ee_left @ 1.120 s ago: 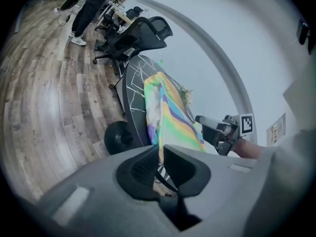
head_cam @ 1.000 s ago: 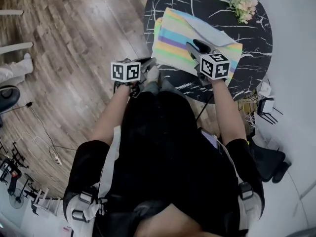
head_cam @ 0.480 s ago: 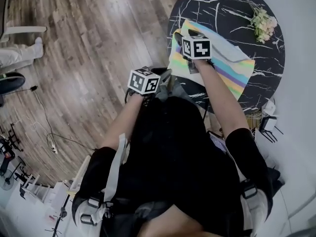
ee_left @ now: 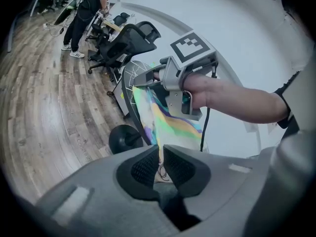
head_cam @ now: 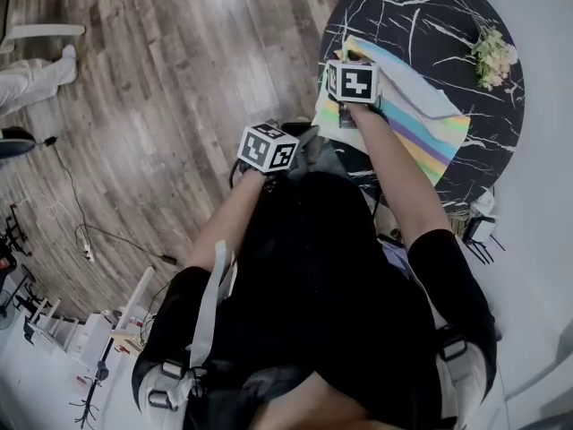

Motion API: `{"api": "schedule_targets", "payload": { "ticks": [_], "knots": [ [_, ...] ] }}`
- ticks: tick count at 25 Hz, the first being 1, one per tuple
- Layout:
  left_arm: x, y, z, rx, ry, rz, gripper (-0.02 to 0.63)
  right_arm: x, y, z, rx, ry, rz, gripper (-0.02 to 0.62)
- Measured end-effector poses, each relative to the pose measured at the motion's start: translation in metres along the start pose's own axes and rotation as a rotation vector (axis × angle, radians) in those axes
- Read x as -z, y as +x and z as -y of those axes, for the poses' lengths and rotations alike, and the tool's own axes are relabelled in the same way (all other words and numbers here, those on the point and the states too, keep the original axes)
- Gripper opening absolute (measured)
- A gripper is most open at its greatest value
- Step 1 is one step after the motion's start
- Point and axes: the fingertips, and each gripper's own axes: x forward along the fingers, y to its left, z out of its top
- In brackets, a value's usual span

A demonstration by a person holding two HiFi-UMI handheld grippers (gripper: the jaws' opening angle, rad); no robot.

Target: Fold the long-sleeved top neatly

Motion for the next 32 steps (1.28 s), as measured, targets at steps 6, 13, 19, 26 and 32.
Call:
{"api": "schedule_targets", "payload": {
  "ticks": [6, 13, 19, 26, 32],
  "knots": [
    [-0.007, -0.004, 0.006, -0.004, 0.017, 0.024, 0.032, 0.001, -0.004, 0.004, -0.040, 0.003, 0.023, 0.062],
    [-0.034, -0.007, 0.071, 0.118, 0.096, 0.038, 0.031, -0.014, -0.045, 0.016, -0.256, 0.064, 0.112, 0.058],
    [-0.040, 0.021, 0.137, 0.142, 0.237, -0.032, 0.032, -0.018, -0.103, 0.057, -0.410, 0.128, 0.242, 0.058],
    [-0.031, 0.079, 0.220, 0.184, 0.286, -0.068, 0.032, 0.024, -0.165, 0.156, -0.466, 0.195, 0.320, 0.058],
    [-0.007, 0.137, 0.271, 0.149, 0.307, -0.149, 0.032, 0.071, -0.195, 0.230, -0.481, 0.226, 0.342, 0.058]
  ]
}}
